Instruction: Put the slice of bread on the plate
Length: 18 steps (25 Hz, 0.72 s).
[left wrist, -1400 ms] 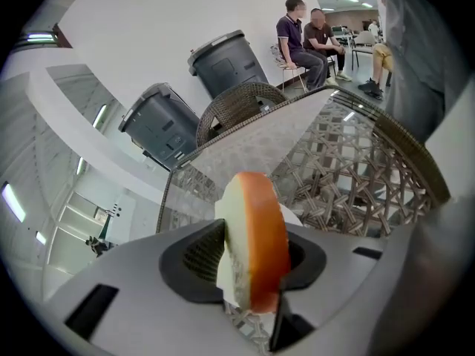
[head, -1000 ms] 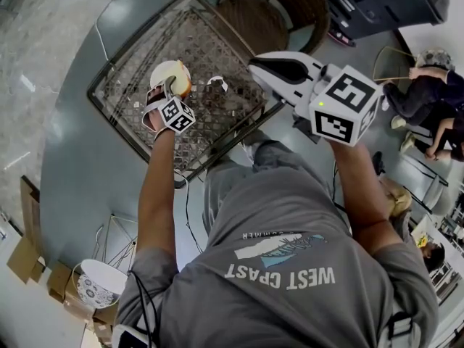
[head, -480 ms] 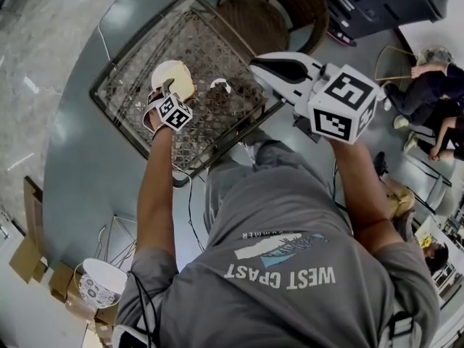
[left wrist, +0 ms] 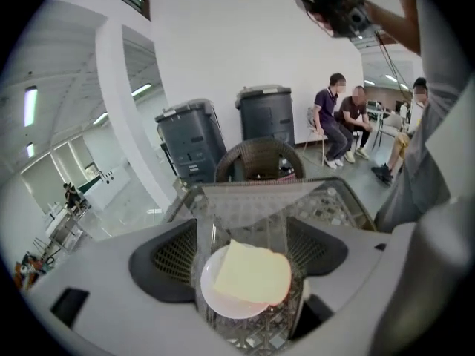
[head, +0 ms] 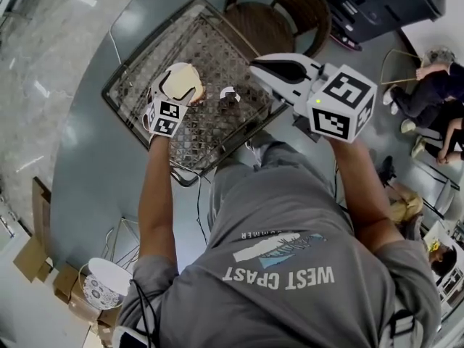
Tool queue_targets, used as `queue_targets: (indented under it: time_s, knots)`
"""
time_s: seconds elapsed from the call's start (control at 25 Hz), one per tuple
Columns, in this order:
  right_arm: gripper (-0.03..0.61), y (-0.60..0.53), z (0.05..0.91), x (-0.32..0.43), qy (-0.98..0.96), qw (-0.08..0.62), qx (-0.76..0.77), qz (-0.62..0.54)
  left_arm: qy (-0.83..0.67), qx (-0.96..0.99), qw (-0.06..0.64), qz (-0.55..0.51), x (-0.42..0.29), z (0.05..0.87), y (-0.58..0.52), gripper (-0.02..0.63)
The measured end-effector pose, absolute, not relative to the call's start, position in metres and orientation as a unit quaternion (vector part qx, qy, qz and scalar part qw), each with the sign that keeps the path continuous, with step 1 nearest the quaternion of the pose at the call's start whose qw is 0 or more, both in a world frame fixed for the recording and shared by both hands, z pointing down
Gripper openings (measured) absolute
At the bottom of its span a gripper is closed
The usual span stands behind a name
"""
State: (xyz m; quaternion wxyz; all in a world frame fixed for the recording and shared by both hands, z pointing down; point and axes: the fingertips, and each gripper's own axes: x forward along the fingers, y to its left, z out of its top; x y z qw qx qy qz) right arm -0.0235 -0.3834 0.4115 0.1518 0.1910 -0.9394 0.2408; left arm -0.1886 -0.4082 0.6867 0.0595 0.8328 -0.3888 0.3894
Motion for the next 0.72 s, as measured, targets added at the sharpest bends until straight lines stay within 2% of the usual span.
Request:
queue_targets:
  time_s: [0.16, 0.24, 0.4, 0.44, 0.48, 0.72]
  knots:
    - [0.009, -0.376, 0.394, -0.029, -0.946, 0.131, 0.189, 0.228, -0.423, 0.854, 0.057, 0.297, -0.190, 0.608, -0.412, 0.380]
    - [0.009, -0.372, 0.385, -0.029, -0.950, 0.119, 0.190, 0.219, -0.436, 0.863, 0.055, 0.248, -0.187, 0.564, -0.411, 0.346]
    - [0.009, -0.365, 0.359, -0.030, -0.959, 0.084, 0.189, 0.194, -0.447, 0.880, 0.032, 0.156, -0.184, 0.478, -0.401, 0.074]
    - [0.009, -0.363, 0.352, -0.031, -0.961, 0.075, 0.189, 0.186, -0.447, 0.884, 0.024, 0.135, -0.183, 0.457, -0.398, 0.024]
    - [0.009, -0.361, 0.345, -0.032, -0.964, 0.066, 0.188, 0.177, -0.446, 0.887, 0.017, 0.116, -0.182, 0.437, -0.394, 0.008]
    - [0.009, -0.340, 0.301, -0.039, -0.975, 0.025, 0.178, 0.130, -0.438, 0.899, 0.015, 0.018, -0.179, 0.337, -0.362, 0.008]
